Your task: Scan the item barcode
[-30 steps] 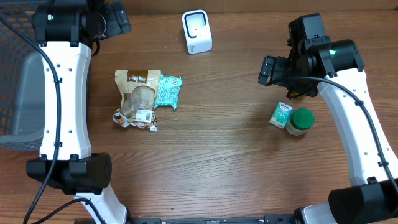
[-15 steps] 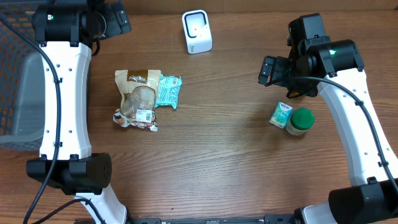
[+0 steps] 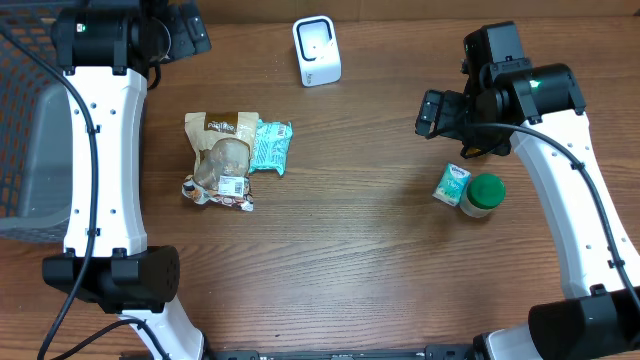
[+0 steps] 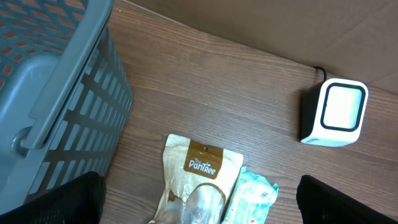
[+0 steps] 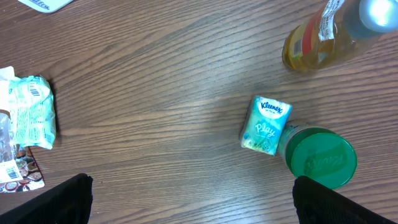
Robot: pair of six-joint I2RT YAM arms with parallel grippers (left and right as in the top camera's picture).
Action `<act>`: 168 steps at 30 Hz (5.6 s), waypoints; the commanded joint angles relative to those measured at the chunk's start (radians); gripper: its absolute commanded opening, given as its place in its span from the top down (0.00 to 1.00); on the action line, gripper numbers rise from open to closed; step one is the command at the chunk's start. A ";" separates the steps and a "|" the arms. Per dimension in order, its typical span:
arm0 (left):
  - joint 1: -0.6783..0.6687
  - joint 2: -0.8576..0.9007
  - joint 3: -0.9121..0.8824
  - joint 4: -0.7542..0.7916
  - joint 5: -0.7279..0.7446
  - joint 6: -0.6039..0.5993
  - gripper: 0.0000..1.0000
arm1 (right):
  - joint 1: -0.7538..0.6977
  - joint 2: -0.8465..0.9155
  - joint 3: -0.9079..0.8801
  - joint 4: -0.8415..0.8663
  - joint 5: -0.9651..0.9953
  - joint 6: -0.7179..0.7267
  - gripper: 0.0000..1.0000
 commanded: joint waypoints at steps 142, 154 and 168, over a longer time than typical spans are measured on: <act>-0.348 0.569 -0.020 -0.087 0.067 0.128 0.77 | 0.002 -0.014 0.006 0.006 -0.003 -0.004 0.00; -0.340 0.570 -0.034 -0.051 0.064 0.128 0.77 | 0.002 -0.014 0.006 0.006 -0.003 -0.004 0.00; -0.338 0.570 -0.151 0.013 0.043 0.127 0.73 | 0.002 -0.014 0.006 0.006 -0.003 -0.004 0.00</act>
